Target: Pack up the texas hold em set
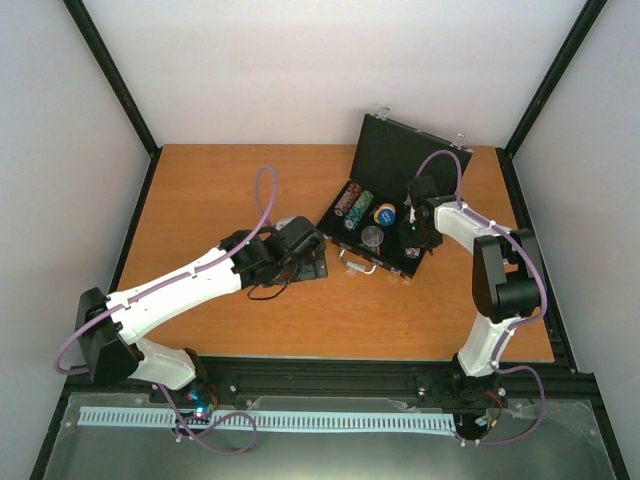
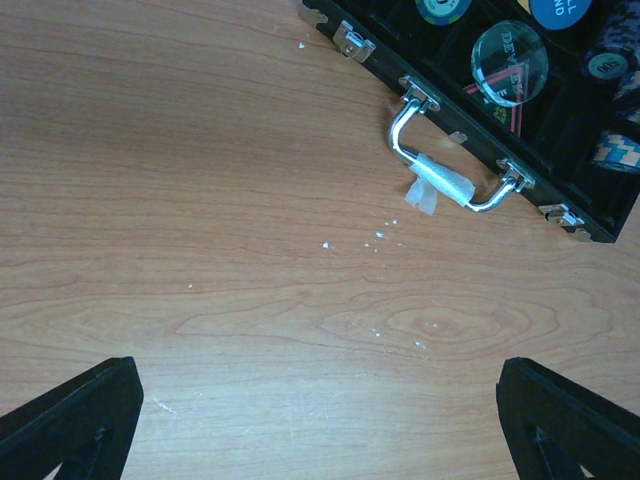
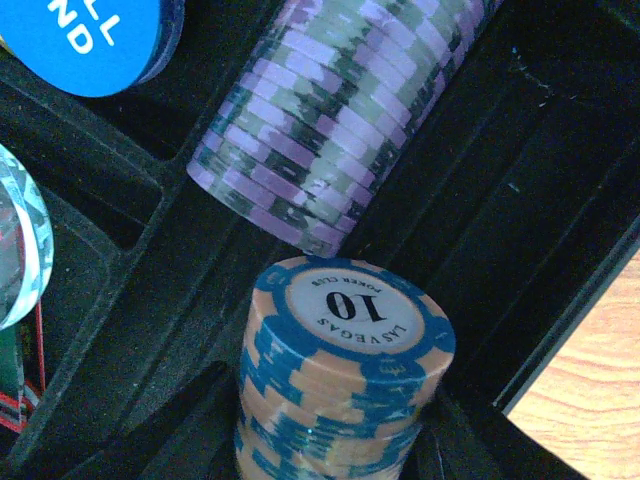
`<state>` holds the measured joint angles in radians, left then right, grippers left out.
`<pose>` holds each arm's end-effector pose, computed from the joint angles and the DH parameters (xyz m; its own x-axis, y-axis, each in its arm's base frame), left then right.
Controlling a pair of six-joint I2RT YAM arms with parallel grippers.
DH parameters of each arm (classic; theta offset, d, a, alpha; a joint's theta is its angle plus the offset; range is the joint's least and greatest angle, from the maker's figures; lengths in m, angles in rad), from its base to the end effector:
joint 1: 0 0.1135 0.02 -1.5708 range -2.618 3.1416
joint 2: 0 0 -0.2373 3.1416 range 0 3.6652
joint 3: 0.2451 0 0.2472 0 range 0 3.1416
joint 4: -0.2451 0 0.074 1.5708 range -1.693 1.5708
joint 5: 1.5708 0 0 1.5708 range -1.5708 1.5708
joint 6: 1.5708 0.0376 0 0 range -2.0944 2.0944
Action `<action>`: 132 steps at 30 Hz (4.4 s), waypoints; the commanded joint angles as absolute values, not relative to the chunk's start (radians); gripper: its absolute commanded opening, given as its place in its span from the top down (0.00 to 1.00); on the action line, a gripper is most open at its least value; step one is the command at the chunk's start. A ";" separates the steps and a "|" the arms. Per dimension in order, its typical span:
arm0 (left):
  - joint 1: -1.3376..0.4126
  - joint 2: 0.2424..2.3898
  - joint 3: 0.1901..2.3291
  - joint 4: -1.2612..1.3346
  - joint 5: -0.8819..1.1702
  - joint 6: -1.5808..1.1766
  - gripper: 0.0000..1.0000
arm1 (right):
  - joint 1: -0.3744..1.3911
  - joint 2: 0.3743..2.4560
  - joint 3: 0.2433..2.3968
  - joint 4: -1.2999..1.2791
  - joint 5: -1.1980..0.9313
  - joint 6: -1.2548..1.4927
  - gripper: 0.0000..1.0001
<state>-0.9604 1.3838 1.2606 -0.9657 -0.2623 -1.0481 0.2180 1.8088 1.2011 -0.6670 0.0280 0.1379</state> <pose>0.1641 -0.2176 0.2790 -0.8796 -0.2025 -0.4305 -0.0794 0.9547 -0.2869 0.3318 0.0724 0.1497 -0.9536 -0.0705 -0.2927 -0.0779 0.9969 0.0136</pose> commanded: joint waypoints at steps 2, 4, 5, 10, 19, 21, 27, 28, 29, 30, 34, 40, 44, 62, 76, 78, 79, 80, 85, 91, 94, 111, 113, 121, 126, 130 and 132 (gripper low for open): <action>-0.961 1.373 1.256 -0.962 -0.275 -1.060 0.00 | 0.223 1.759 1.175 -0.619 0.041 0.183 0.75; -0.962 1.370 1.252 -0.963 -0.272 -1.060 0.00 | 0.224 1.713 1.156 -0.606 0.078 0.220 0.77; -0.962 1.368 1.250 -0.962 -0.272 -1.062 0.00 | 0.223 1.696 1.150 -0.601 0.098 0.233 0.77; -0.961 1.359 1.233 -0.959 -0.264 -1.068 0.00 | 0.223 1.670 1.149 -0.611 0.173 0.309 0.78; -0.962 1.336 1.209 -0.973 -0.263 -1.083 0.00 | 0.223 1.706 1.121 -0.584 0.117 0.474 0.56; -0.961 1.336 1.207 -0.976 -0.261 -1.086 0.00 | 0.223 1.701 1.114 -0.574 0.127 0.510 0.45; -0.961 1.334 1.213 -0.993 -0.269 -1.089 0.00 | 0.223 1.666 1.127 -0.586 0.192 0.558 0.29; -0.961 1.333 1.213 -0.995 -0.273 -1.089 0.00 | 0.223 1.656 1.131 -0.591 0.202 0.554 0.28; -0.962 1.332 1.212 -0.997 -0.277 -1.090 0.00 | 0.223 1.646 1.135 -0.596 0.214 0.549 0.25; -0.962 1.332 1.211 -0.997 -0.278 -1.089 0.00 | 0.222 1.634 1.143 -0.604 0.228 0.542 0.19; -0.962 1.333 1.186 -0.977 -0.275 -1.095 0.00 | 0.223 1.573 1.170 -0.638 0.206 0.488 0.00; -0.961 1.353 1.163 -0.939 -0.256 -1.094 0.00 | 0.226 1.441 1.211 -0.702 0.165 0.437 0.00; -0.962 1.380 1.166 -0.928 -0.247 -1.080 0.00 | 0.226 1.385 1.240 -0.704 0.149 0.414 0.00; -0.962 1.411 1.167 -0.941 -0.236 -1.088 0.00 | 0.297 1.486 0.936 -0.547 -0.147 0.442 0.00; -0.962 1.437 1.190 -0.953 -0.232 -1.091 0.00 | 0.298 1.634 0.935 -0.419 -0.142 0.431 0.00; -0.962 1.441 1.191 -0.955 -0.231 -1.090 0.00 | 0.297 1.645 0.941 -0.400 -0.131 0.430 0.00; -0.961 1.443 1.193 -0.956 -0.230 -1.088 0.00 | 0.297 1.649 0.946 -0.394 -0.123 0.433 0.00; -0.961 1.445 1.194 -0.956 -0.229 -1.087 0.00 | 0.297 1.657 0.954 -0.397 -0.116 0.437 0.00; -0.962 1.451 1.197 -0.960 -0.229 -1.085 0.00 | 0.297 1.617 0.967 -0.443 -0.034 0.475 0.00; -0.962 1.457 1.187 -0.951 -0.221 -1.083 0.00 | 0.297 1.598 0.955 -0.411 0.096 0.396 0.00; -0.962 1.466 1.191 -0.950 -0.216 -1.078 0.00 | 0.297 1.604 0.938 -0.341 0.118 0.362 0.00; -0.961 1.467 1.175 -0.943 -0.218 -1.075 0.00 | 0.333 1.462 0.964 -0.509 -0.073 0.418 0.00; -0.961 1.473 1.177 -0.943 -0.215 -1.074 0.00 | 0.337 1.444 0.935 -0.496 -0.097 0.439 0.00; -0.962 1.476 1.185 -0.954 -0.218 -1.073 0.00 | 0.339 1.553 0.935 -0.461 -0.102 0.443 0.00; -0.962 1.467 1.177 -0.961 -0.219 -1.080 0.00 | 0.339 1.640 0.997 -0.448 -0.075 0.422 0.00; -0.961 1.456 1.167 -0.966 -0.222 -1.092 0.00 | 0.339 1.683 1.024 -0.422 -0.014 0.405 0.00; -0.962 1.446 1.160 -0.966 -0.224 -1.099 0.00 | 0.338 1.688 1.019 -0.378 0.018 0.393 0.00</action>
<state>-0.9604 1.4712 1.1637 -0.9436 -0.2138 -1.0782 0.3313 1.6657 0.9913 -0.4690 -0.0696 0.4221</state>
